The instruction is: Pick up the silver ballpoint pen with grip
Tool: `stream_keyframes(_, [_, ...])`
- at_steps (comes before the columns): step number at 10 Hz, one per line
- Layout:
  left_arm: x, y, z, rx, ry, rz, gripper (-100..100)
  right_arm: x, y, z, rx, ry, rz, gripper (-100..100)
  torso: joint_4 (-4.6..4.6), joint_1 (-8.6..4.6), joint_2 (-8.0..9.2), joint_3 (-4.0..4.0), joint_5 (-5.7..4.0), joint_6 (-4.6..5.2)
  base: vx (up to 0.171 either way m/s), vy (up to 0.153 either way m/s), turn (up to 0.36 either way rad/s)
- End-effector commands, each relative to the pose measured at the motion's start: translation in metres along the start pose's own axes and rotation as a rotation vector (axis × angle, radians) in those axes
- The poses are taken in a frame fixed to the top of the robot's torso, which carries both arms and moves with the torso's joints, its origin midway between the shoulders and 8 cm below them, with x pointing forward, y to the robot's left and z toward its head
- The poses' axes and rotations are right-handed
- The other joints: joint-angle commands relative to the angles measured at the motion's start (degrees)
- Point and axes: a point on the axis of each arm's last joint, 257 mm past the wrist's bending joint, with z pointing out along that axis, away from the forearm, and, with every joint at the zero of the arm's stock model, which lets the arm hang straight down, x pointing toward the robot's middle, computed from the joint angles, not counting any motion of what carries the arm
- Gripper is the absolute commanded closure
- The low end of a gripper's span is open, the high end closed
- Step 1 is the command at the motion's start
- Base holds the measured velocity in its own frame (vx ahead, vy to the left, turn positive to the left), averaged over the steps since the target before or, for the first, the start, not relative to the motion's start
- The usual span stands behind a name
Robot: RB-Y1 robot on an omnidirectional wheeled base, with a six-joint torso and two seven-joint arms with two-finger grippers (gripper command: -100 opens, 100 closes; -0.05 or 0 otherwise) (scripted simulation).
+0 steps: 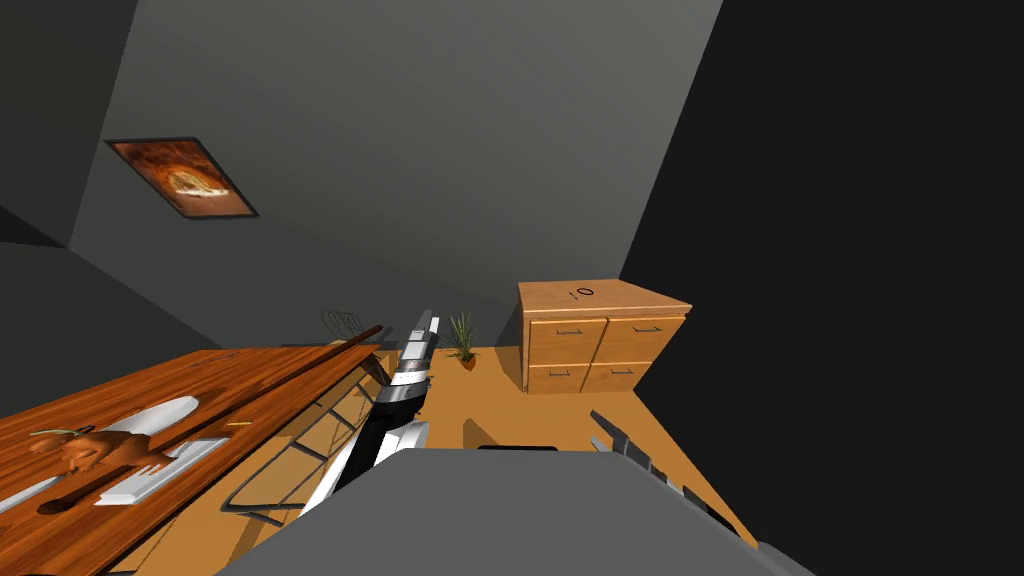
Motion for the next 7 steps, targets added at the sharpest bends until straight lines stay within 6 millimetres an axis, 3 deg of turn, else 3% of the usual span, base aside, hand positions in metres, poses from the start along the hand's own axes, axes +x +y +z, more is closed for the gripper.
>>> stream_keyframes(1, [0.0,0.0,0.0,0.0,0.0,0.0,0,-0.014,-0.023,-0.022,0.082,-0.007,0.0,-100,0.0,0.0,0.0,0.0,0.0,0.0,-0.003,0.039,0.158])
stream_keyframes(4, [0.0,0.0,0.0,0.0,0.0,0.0,0,-0.046,-0.049,-0.06,0.204,-0.022,-0.04,-100,0.0,0.12,-0.03,-0.02,0.02,-0.04,-0.005,0.051,0.095])
stream_keyframes(5, [0.0,0.0,0.0,0.0,0.0,0.0,0,-0.052,-0.049,-0.065,0.219,-0.021,-0.054,-100,-0.01,0.09,-0.04,-0.03,0.03,-0.02,0.002,0.02,-0.009])
stream_keyframes(7, [0.0,0.0,0.0,0.0,0.0,0.0,0,-0.079,-0.065,-0.099,0.315,-0.04,-0.084,-100,-0.01,0.04,-0.08,-0.04,0.0,-0.04,0.011,0.038,0.121])
